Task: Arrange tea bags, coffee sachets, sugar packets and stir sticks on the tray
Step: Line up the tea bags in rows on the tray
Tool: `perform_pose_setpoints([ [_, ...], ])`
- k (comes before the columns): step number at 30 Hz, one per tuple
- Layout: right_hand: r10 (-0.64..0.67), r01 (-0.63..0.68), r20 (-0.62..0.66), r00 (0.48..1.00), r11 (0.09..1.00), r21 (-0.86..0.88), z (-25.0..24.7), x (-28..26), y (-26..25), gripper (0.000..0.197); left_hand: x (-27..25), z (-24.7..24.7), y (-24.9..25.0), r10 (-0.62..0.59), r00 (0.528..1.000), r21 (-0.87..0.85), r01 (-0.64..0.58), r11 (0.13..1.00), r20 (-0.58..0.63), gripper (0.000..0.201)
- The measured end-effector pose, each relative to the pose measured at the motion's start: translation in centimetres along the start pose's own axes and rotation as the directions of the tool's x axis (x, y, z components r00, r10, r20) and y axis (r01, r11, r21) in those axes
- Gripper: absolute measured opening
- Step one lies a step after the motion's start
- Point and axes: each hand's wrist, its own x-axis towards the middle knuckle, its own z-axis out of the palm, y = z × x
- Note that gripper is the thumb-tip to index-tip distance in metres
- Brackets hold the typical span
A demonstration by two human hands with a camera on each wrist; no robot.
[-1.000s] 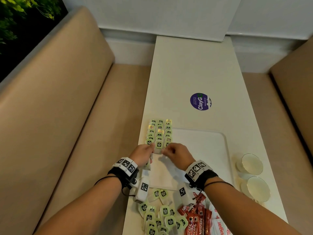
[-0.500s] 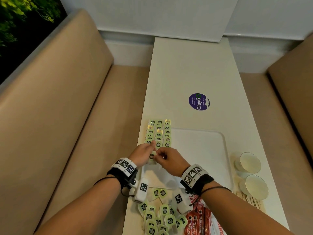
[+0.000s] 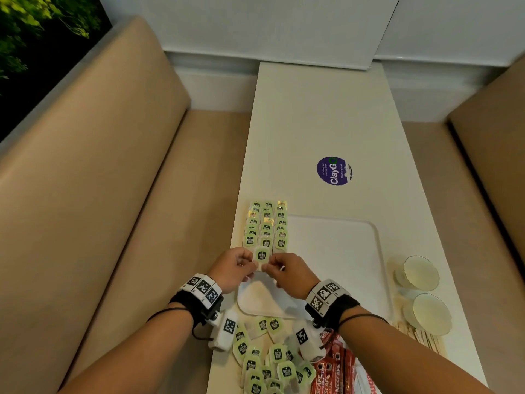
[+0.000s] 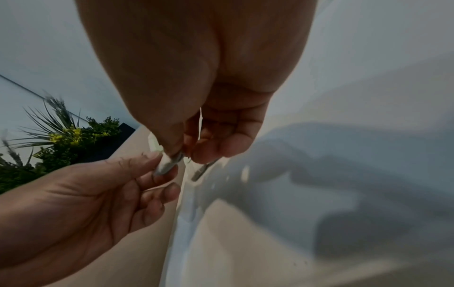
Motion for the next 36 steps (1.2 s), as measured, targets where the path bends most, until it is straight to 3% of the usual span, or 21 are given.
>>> perform_pose_setpoints([
  [8, 0.081, -0.078, -0.050, 0.996, 0.995, 0.057, 1.1, 1.9, -1.2, 0.024, 0.1, -1.1, -0.9, -0.056, 0.992, 0.038, 0.061, 0.997, -0.114, 0.009],
  [16, 0.200, -0.198, -0.079, 0.977, 0.980, 0.035, 2.8, 4.0, -2.1, 0.036, 0.4, -2.4, -1.6, -0.006, 0.989, 0.254, 0.044, 0.966, -0.148, 0.015],
  [22, 0.240, -0.233, -0.134, 0.962, 0.970, 0.062, 2.3, 3.7, -2.0, 0.025, 0.4, -2.3, -1.2, 0.147, 0.986, 0.466, -0.094, 0.880, -0.079, 0.019],
  [27, 0.242, -0.256, -0.300, 0.923, 0.966, -0.010, -0.5, 2.5, -0.8, 0.013, 1.0, -1.9, -0.7, 0.183, 0.983, 0.584, -0.140, 0.800, -0.015, 0.026],
  [30, 0.299, -0.316, -0.319, 0.900, 0.949, -0.002, -2.2, 2.0, 0.5, 0.019, 1.4, -1.5, -0.5, 0.180, 0.983, 0.618, -0.155, 0.771, 0.023, 0.029],
  [36, 0.318, -0.344, -0.255, 0.913, 0.937, -0.063, -2.7, 2.4, 1.2, 0.036, 2.0, -1.2, -0.3, 0.203, 0.979, 0.648, -0.175, 0.742, 0.032, 0.024],
])
